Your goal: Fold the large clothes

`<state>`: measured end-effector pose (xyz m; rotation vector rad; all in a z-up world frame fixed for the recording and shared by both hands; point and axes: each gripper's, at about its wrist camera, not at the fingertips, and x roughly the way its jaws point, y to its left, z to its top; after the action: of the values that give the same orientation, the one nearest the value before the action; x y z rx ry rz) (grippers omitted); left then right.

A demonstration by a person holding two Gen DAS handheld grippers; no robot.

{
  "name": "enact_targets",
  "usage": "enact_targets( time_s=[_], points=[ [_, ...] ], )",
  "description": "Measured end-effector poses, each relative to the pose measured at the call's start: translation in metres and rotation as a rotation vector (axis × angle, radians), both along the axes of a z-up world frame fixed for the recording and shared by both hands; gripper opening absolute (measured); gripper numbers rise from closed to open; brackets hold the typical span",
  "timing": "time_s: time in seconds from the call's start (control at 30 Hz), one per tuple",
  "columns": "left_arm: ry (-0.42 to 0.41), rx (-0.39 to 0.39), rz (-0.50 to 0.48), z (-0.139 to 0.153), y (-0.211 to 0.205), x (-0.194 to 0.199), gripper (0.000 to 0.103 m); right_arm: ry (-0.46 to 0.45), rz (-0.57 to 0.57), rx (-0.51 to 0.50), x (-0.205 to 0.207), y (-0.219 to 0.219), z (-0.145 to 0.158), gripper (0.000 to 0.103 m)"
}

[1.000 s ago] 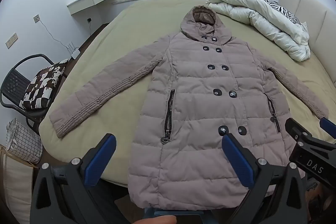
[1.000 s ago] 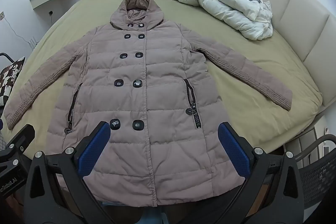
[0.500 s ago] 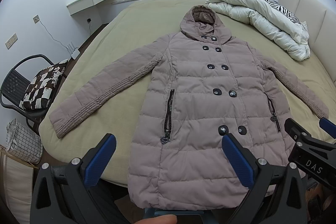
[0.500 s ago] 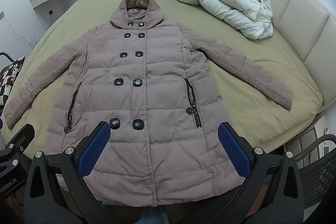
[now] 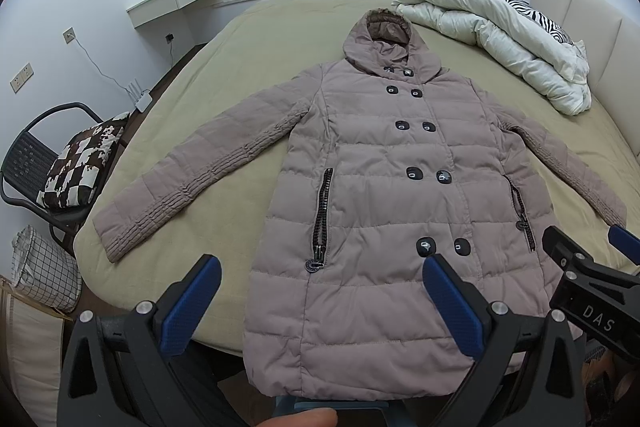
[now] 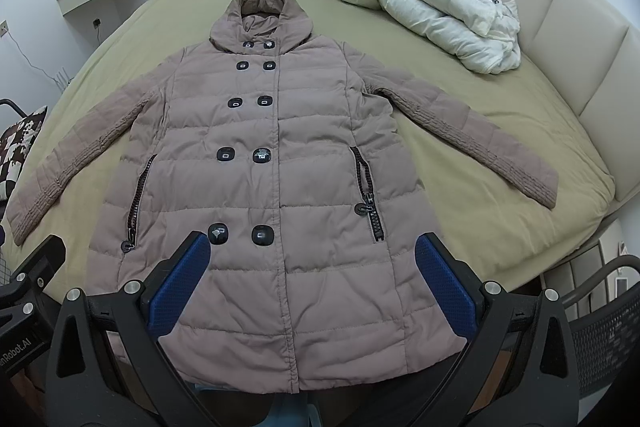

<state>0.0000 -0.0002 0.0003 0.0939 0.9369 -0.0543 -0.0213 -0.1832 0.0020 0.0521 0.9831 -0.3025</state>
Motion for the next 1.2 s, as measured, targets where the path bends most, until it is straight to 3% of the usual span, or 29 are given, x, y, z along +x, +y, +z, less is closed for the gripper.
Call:
enact_targets(
  time_s=[0.9,1.2],
  points=[
    [0.001,0.003,0.001,-0.002,-0.002,0.001,0.103,0.014,-0.006,0.008,0.000,-0.005,-0.007,0.103],
    [-0.013,0.016,0.007,-0.016,-0.005,-0.004,0.103,0.023,-0.015,0.017,0.000,-0.009,-0.011,0.103]
  ],
)
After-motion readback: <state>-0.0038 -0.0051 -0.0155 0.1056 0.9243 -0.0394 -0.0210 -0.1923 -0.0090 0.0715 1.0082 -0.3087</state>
